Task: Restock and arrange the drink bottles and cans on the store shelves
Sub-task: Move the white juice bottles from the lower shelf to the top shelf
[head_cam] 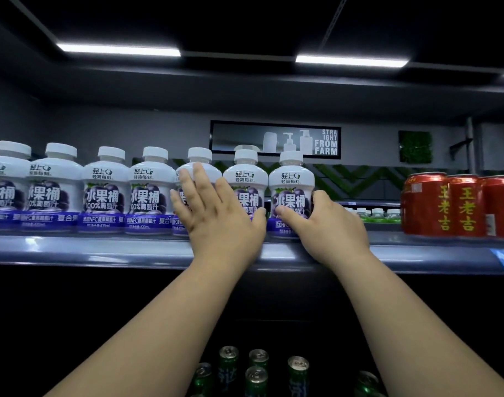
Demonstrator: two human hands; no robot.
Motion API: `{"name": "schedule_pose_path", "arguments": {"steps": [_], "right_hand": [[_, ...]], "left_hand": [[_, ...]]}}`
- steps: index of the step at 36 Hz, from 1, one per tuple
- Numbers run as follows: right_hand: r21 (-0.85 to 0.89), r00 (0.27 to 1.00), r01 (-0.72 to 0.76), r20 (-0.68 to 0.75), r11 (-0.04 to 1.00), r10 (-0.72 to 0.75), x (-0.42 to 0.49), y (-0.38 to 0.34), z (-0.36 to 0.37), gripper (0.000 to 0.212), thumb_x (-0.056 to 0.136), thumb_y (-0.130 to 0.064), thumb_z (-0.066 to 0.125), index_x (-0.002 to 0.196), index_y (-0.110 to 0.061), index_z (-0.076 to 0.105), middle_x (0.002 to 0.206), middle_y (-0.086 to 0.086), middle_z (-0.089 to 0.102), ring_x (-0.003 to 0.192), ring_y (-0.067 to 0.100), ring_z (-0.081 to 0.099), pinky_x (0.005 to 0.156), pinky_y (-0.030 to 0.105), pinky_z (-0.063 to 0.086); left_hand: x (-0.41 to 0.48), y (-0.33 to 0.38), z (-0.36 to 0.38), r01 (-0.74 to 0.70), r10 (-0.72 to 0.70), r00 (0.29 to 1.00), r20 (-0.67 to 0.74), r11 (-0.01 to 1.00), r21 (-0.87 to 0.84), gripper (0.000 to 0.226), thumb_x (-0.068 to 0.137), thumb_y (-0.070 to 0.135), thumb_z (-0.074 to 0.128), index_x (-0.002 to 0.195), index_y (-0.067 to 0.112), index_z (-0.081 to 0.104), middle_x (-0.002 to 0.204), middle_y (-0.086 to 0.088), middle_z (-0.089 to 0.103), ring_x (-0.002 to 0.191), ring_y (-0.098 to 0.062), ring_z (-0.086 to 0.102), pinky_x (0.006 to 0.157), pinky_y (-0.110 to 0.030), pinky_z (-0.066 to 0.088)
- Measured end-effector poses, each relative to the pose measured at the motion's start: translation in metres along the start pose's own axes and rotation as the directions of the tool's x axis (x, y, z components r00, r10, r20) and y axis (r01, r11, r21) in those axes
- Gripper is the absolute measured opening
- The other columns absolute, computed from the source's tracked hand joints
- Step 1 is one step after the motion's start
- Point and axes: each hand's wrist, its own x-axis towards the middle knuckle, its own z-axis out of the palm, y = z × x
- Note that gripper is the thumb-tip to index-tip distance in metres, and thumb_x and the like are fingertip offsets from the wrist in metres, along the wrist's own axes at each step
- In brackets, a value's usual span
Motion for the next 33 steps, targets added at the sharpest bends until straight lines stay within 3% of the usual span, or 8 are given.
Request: {"name": "schedule_pose_path", "arguments": {"steps": [7,11,16,29,33], "right_hand": [[0.014,1.0,0.01,0.011,1.0,-0.01,0.0003,0.001,0.001,0.068,0.084,-0.084,0.039,0.104,-0.02,0.049,0.108,0.002,0.068,0.102,0.031,0.062,0.082,0.041,0.044],[-0.007,1.0,0.0,-0.005,1.0,0.0,0.0004,0.0008,0.0033,0.069,0.084,-0.085,0.037,0.104,-0.02,0.049,0.106,0.003,0.069,0.1,0.031,0.062,0.081,0.041,0.044],[-0.027,0.999,-0.005,-0.048,1.0,0.004,0.0005,0.0011,0.0056,0.07,0.083,-0.085,0.037,0.103,-0.018,0.048,0.103,0.004,0.069,0.099,0.031,0.063,0.081,0.041,0.046],[-0.052,0.998,0.01,-0.061,0.999,-0.013,0.0001,0.0011,0.0039,0.068,0.086,-0.081,0.039,0.106,-0.016,0.049,0.104,0.006,0.069,0.1,0.032,0.062,0.079,0.041,0.041],[-0.116,0.991,-0.026,-0.134,0.993,0.01,-0.0035,-0.0011,0.0039,0.067,0.085,-0.08,0.037,0.104,-0.018,0.052,0.097,0.005,0.069,0.096,0.031,0.061,0.083,0.042,0.042]], "left_hand": [[-0.0021,0.0025,-0.0001,-0.035,0.035,0.999,0.006,0.999,-0.012,0.084,0.093,0.049,0.04,0.155,0.008,0.001,0.16,-0.017,-0.025,0.146,-0.036,-0.029,0.118,-0.055,-0.016],[-0.0021,0.0015,0.0005,-0.045,0.044,0.999,-0.006,0.999,-0.028,0.082,0.093,0.046,0.039,0.156,0.006,0.003,0.162,-0.016,-0.022,0.147,-0.035,-0.027,0.118,-0.056,-0.015],[0.0008,-0.0002,0.0004,-0.02,0.021,0.999,0.026,1.0,-0.016,0.093,0.091,0.065,0.038,0.155,0.006,0.006,0.161,-0.014,-0.024,0.147,-0.035,-0.029,0.118,-0.056,-0.015],[-0.0014,0.0012,0.0007,-0.047,0.048,0.999,0.014,0.998,-0.028,0.083,0.094,0.048,0.039,0.156,0.005,0.005,0.162,-0.017,-0.021,0.148,-0.036,-0.025,0.119,-0.054,-0.014],[-0.0025,0.0015,-0.0015,-0.057,0.058,0.998,0.025,0.997,-0.052,0.084,0.092,0.047,0.042,0.156,0.007,0.004,0.162,-0.017,-0.02,0.148,-0.036,-0.025,0.119,-0.051,-0.015]]}}
